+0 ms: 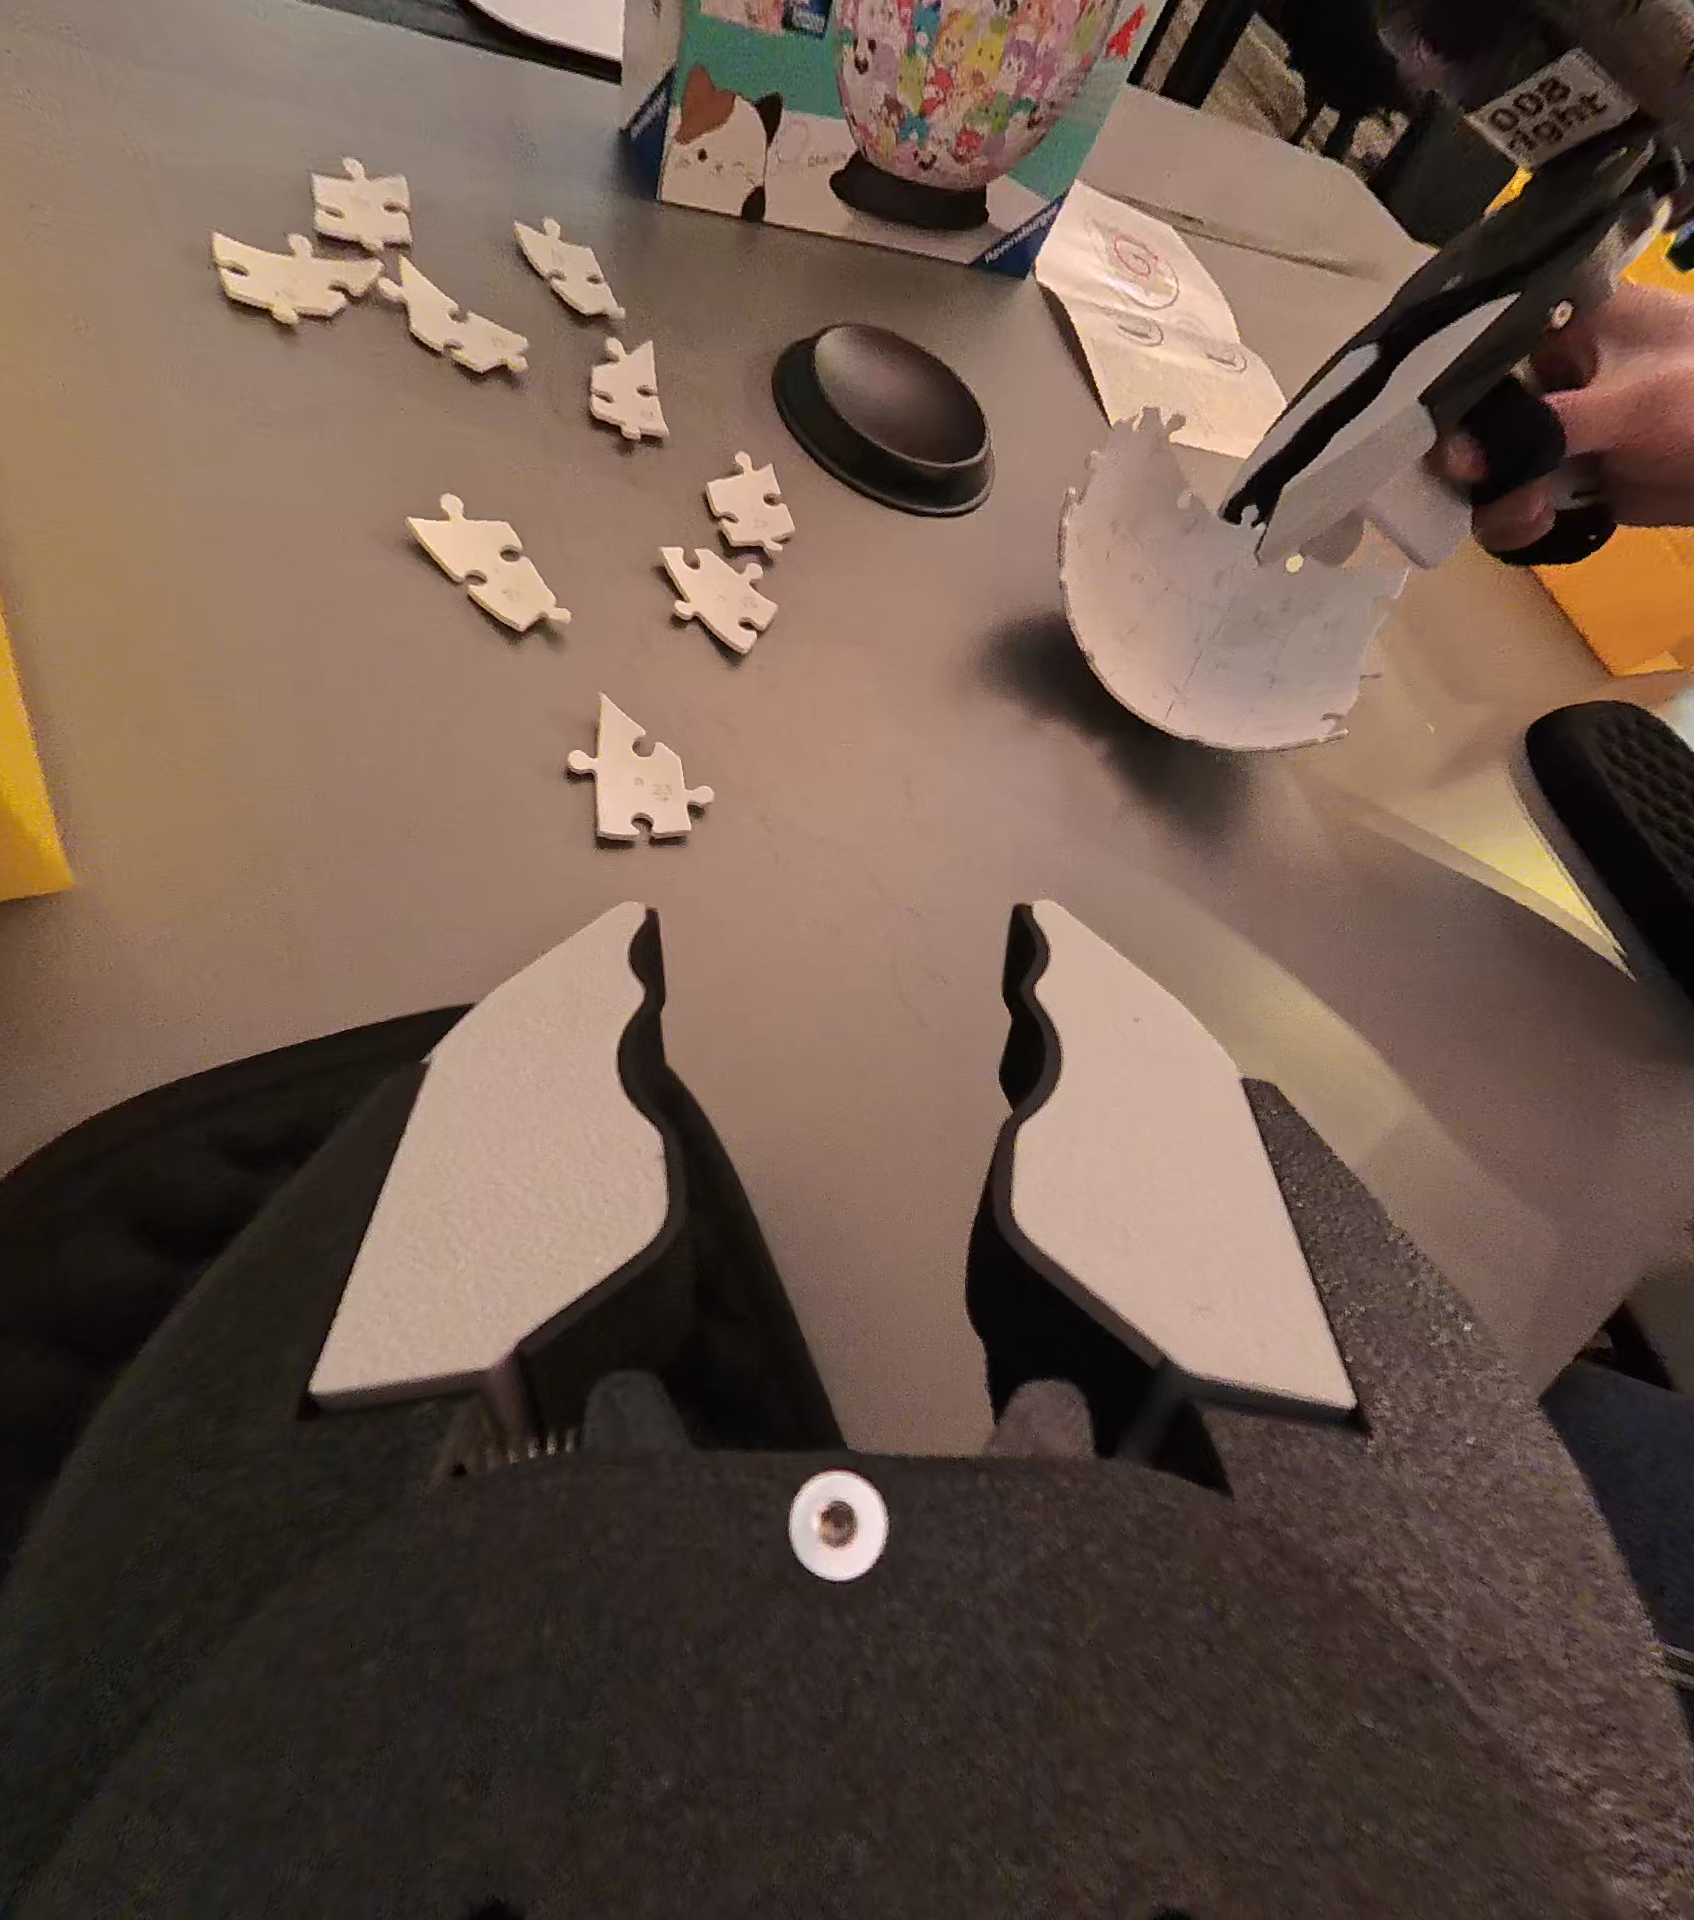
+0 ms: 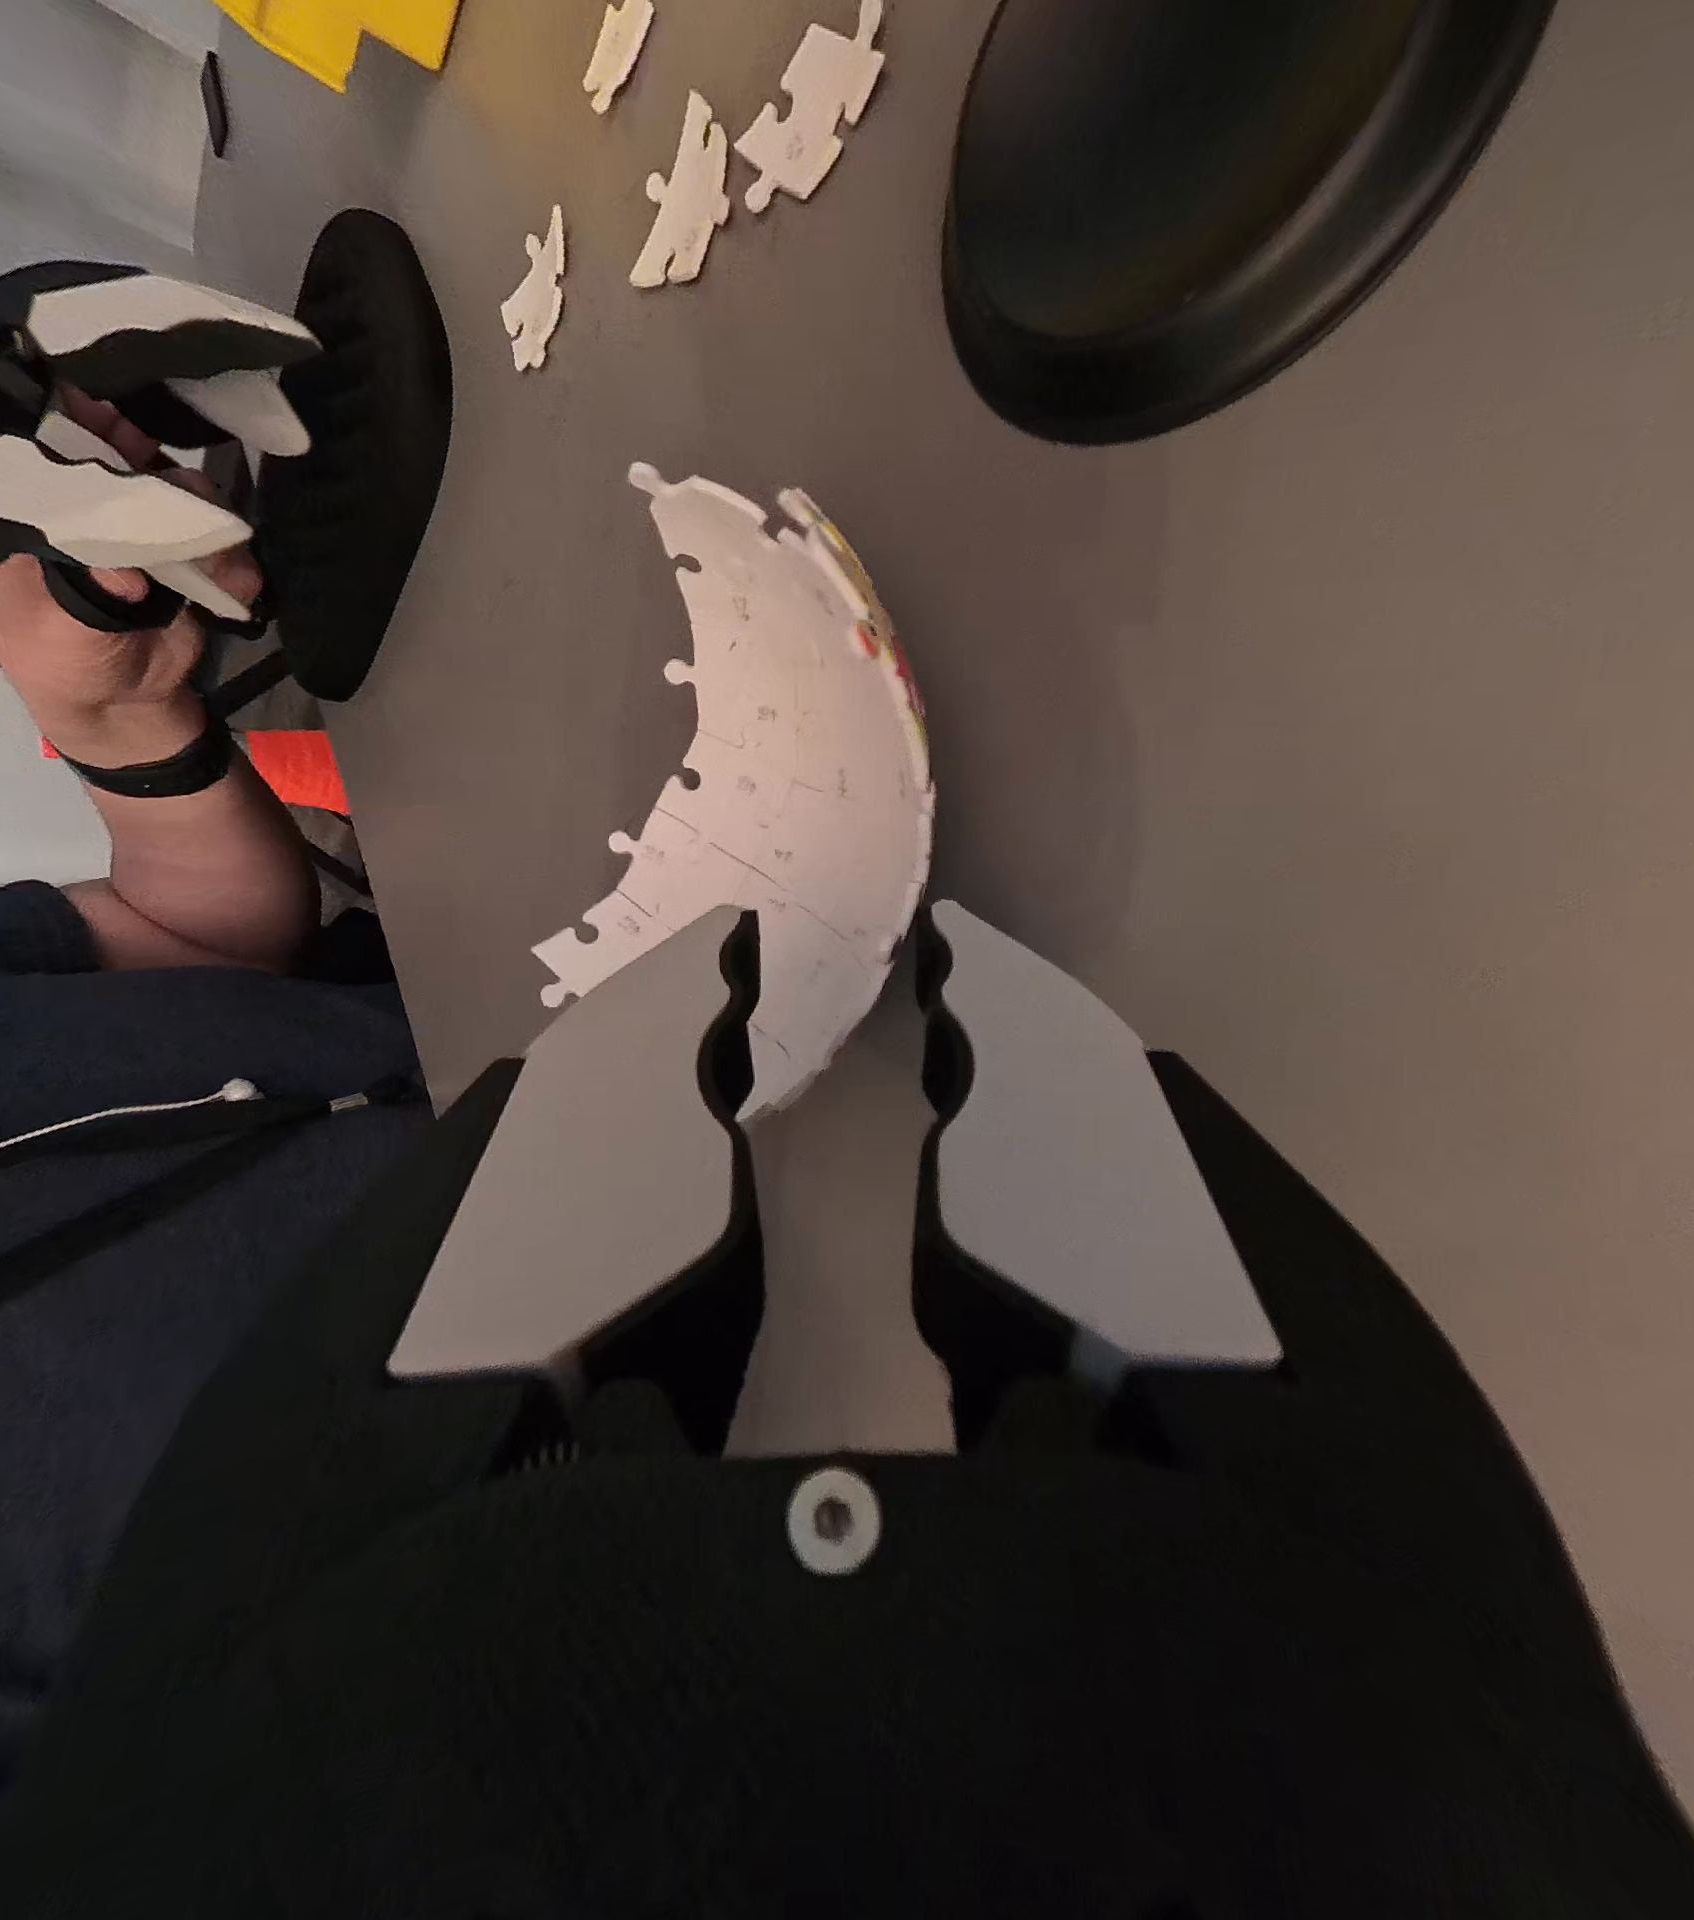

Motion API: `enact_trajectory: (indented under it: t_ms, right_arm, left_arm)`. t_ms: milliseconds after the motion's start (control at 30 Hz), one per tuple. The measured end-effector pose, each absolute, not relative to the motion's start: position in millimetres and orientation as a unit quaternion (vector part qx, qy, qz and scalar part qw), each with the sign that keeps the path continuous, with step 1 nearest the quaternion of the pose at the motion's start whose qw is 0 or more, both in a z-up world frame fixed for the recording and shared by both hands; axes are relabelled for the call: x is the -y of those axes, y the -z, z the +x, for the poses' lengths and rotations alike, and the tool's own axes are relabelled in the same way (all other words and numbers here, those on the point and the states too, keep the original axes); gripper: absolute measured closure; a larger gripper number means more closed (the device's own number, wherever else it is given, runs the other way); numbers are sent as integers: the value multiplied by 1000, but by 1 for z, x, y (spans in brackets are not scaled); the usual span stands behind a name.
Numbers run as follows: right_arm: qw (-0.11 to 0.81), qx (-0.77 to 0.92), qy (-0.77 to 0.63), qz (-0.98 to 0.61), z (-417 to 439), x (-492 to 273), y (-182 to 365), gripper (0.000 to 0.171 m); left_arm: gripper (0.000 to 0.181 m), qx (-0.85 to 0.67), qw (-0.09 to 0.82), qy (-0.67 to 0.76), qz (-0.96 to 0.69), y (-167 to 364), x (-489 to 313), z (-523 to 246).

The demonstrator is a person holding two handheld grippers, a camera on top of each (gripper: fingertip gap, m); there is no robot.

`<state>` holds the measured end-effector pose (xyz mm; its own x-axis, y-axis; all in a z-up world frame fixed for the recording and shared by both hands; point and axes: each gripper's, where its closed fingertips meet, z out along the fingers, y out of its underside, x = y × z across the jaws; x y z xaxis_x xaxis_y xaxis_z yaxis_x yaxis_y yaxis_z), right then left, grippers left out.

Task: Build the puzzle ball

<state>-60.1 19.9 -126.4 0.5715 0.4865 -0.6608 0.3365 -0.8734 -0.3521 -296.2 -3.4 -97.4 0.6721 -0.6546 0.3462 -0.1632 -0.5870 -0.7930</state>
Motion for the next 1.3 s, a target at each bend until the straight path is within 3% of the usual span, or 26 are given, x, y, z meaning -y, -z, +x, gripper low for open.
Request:
enact_trajectory:
  t_ms: [233,433,900,1000,1233,1267,1300]
  right_arm:
    - [103,238,-408,-875,-57,-27,124,141]
    - [125,244,-419,-866,-59,-32,117,141]
    - [146,265,-430,-850,-42,-31,114,141]
    - [144,271,-436,-846,-44,-32,114,141]
    - [126,294,-420,-849,-51,-34,124,144]
    - [127,296,-416,-850,-51,-36,125,146]
    - [130,298,-412,-851,-51,-39,126,146]
  left_arm:
    - [118,-347,390,261,-812,95,-35,-253]
    - [121,-458,338,165,-805,126,-84,-207]
    - [134,-449,269,152,-839,155,-123,-188]
    - [152,-458,266,155,-834,155,-124,-187]
    - [154,-467,263,154,-830,154,-123,-186]
    - [159,-470,266,154,-827,153,-123,-186]
    - [181,-472,272,152,-824,151,-123,-185]
